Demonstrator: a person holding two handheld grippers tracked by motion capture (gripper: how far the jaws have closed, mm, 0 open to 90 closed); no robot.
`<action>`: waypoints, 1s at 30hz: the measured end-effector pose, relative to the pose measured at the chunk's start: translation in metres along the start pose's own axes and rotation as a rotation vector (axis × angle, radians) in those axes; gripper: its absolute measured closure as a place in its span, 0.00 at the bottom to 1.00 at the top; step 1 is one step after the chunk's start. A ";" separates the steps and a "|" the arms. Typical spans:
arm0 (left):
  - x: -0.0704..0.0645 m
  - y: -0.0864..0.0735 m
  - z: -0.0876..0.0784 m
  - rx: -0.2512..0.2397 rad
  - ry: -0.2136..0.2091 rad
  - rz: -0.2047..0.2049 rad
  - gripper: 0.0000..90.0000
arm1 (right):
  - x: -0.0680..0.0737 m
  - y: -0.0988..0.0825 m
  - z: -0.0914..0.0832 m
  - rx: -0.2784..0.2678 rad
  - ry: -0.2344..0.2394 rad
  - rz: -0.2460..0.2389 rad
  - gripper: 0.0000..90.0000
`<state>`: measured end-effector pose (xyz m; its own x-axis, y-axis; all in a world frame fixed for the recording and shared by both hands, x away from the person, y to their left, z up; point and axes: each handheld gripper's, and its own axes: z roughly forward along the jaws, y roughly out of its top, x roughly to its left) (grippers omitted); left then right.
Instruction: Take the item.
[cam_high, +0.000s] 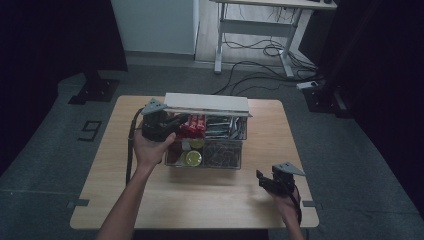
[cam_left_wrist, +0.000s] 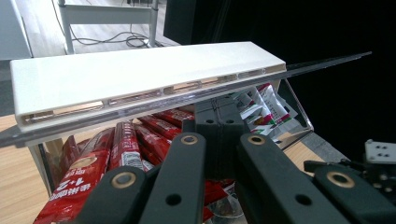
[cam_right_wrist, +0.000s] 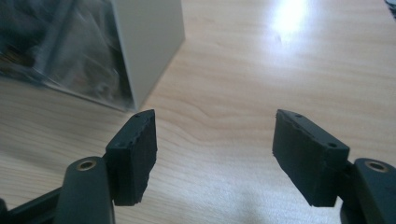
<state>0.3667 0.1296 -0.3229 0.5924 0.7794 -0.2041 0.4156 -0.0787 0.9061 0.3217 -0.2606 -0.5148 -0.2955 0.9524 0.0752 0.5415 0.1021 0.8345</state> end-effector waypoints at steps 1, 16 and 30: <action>0.000 0.000 0.000 0.000 0.000 -0.001 1.00 | 0.001 0.003 -0.003 -0.007 0.006 0.003 0.35; -0.002 0.002 0.005 0.019 -0.002 0.009 1.00 | 0.003 0.038 -0.034 -0.120 0.061 0.028 0.42; -0.003 0.003 0.006 0.024 -0.004 0.004 1.00 | 0.016 0.064 -0.050 -0.162 0.120 -0.006 0.48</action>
<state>0.3702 0.1236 -0.3214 0.5970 0.7763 -0.2023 0.4301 -0.0968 0.8976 0.3118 -0.2529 -0.4328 -0.3956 0.9097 0.1266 0.4087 0.0509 0.9113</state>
